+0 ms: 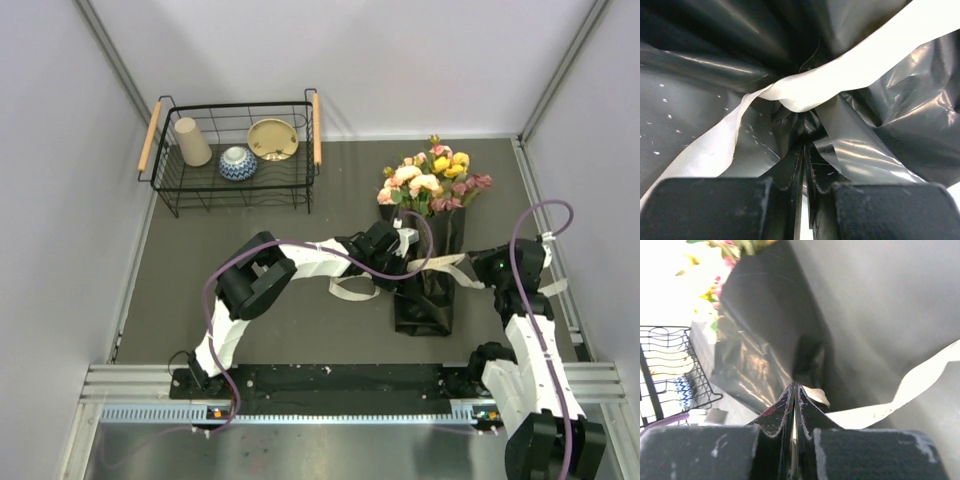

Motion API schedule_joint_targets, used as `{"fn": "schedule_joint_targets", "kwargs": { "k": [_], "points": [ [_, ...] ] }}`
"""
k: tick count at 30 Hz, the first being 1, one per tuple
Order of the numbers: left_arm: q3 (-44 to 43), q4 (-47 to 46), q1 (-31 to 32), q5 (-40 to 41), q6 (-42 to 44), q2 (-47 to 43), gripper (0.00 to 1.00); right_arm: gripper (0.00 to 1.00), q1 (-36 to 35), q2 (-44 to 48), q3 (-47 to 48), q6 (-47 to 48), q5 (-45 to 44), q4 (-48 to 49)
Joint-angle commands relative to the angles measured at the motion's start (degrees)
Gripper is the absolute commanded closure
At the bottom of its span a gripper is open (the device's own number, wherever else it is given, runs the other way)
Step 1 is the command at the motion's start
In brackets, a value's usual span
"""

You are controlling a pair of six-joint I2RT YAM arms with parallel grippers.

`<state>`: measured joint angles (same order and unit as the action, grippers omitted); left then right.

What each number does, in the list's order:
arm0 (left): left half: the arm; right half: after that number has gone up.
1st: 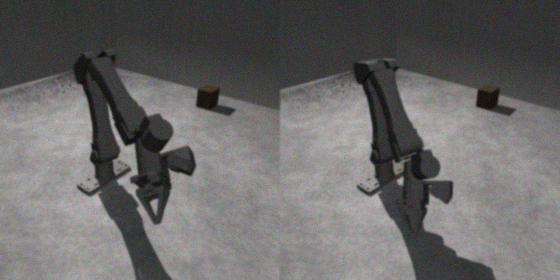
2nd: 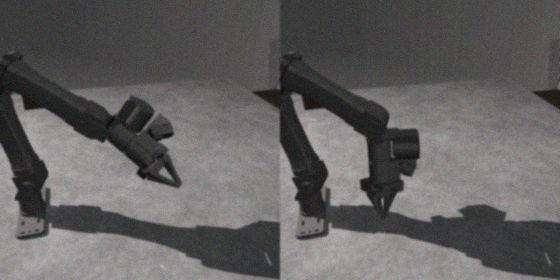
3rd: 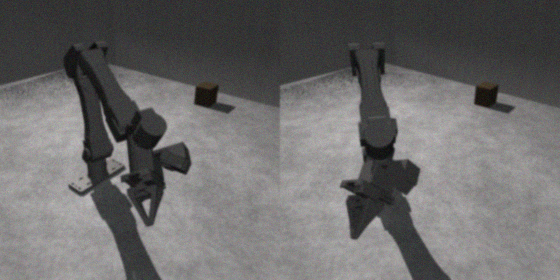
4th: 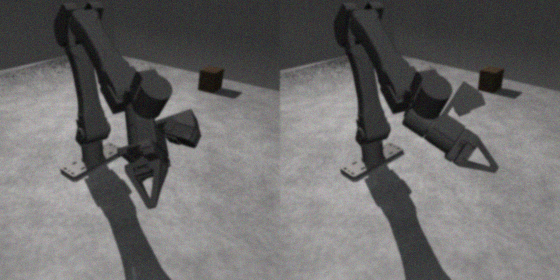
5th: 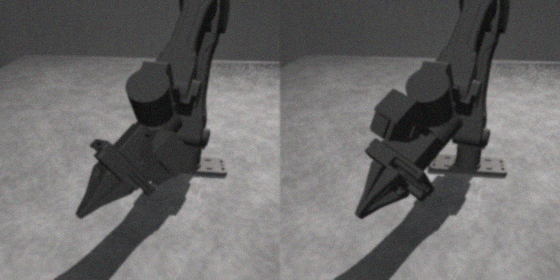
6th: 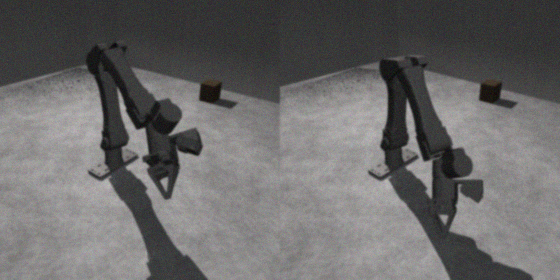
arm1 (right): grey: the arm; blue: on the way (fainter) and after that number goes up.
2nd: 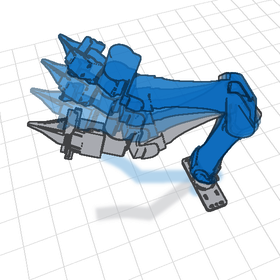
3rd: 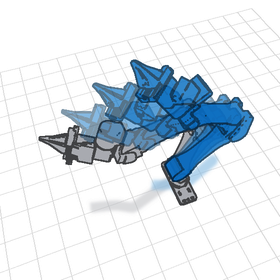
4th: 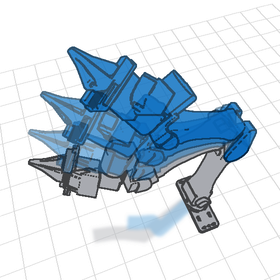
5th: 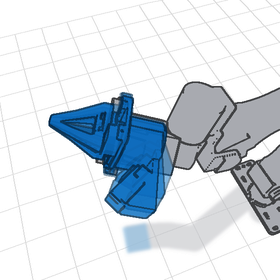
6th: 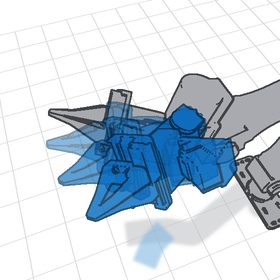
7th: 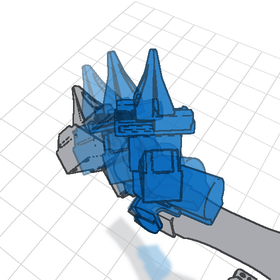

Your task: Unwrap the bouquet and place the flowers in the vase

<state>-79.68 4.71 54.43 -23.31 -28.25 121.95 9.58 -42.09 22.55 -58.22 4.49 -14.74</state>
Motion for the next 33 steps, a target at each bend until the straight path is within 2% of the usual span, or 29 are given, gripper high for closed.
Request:
{"fn": "schedule_joint_targets", "kwargs": {
  "k": [1,5,14,22,33],
  "points": [
    [1.1,2.06,-0.56,1.78,1.62,-2.68,0.9,1.0,0.96,1.83,6.54,7.05,-1.15,-0.71],
    [1.37,2.06,-0.56,1.87,1.79,-3.12,0.9,1.0,0.88,3.76,10.93,10.22,-3.43,-4.06],
    [1.54,1.53,-0.56,1.78,1.62,-3.47,0.89,1.0,0.87,3.59,24.01,13.83,-0.36,-7.4],
    [1.63,0.83,-0.56,1.16,1.09,-3.56,0.89,1.0,0.87,1.92,35.98,17.69,-1.33,-11.01],
    [1.37,0.56,-0.56,1.07,1.18,-4.62,0.89,1.0,0.88,-1.51,56.8,23.23,-11.69,-14.52]
  ]
}}
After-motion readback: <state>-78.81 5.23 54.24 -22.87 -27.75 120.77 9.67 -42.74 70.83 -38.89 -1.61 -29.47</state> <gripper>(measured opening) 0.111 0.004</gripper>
